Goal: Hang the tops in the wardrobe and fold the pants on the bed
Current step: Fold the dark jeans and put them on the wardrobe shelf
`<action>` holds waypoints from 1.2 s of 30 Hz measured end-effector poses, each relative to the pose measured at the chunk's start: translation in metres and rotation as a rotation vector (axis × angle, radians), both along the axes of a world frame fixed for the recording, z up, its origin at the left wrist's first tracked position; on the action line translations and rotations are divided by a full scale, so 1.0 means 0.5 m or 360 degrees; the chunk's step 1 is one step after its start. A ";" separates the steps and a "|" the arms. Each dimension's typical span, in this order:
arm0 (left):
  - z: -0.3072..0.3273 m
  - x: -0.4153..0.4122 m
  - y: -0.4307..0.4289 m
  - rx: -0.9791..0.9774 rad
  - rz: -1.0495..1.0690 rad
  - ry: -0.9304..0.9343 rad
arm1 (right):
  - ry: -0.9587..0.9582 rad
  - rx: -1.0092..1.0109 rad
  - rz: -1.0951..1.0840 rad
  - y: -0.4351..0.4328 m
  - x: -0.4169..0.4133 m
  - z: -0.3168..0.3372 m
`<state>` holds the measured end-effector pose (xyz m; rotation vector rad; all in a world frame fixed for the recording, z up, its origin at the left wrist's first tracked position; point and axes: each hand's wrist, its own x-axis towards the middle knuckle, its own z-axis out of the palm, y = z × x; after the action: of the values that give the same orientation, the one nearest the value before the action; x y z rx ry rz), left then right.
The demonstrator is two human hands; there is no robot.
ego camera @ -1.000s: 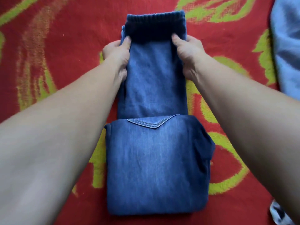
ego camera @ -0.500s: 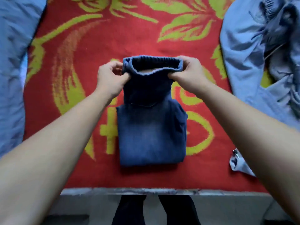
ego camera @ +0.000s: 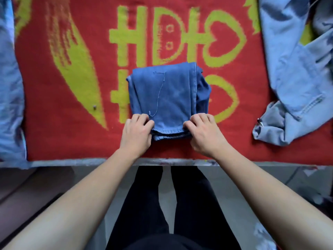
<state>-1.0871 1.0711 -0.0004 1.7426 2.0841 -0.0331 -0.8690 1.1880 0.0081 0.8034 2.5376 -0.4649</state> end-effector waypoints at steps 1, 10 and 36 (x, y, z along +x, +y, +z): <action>-0.002 0.003 -0.006 -0.0044 -0.0003 -0.0023 | -0.0089 -0.0062 0.0009 -0.002 0.001 0.000; 0.039 -0.103 0.151 0.0142 0.0452 -0.0263 | 0.0015 -0.0347 -0.0344 0.158 -0.099 0.058; 0.081 -0.047 0.203 -0.0472 0.0129 0.0017 | -0.0446 -0.0337 -0.0109 0.202 -0.190 0.073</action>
<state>-1.1107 1.1725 0.0399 1.4832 2.0355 -0.3123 -0.9640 1.2890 0.0445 0.8149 2.1681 -0.5875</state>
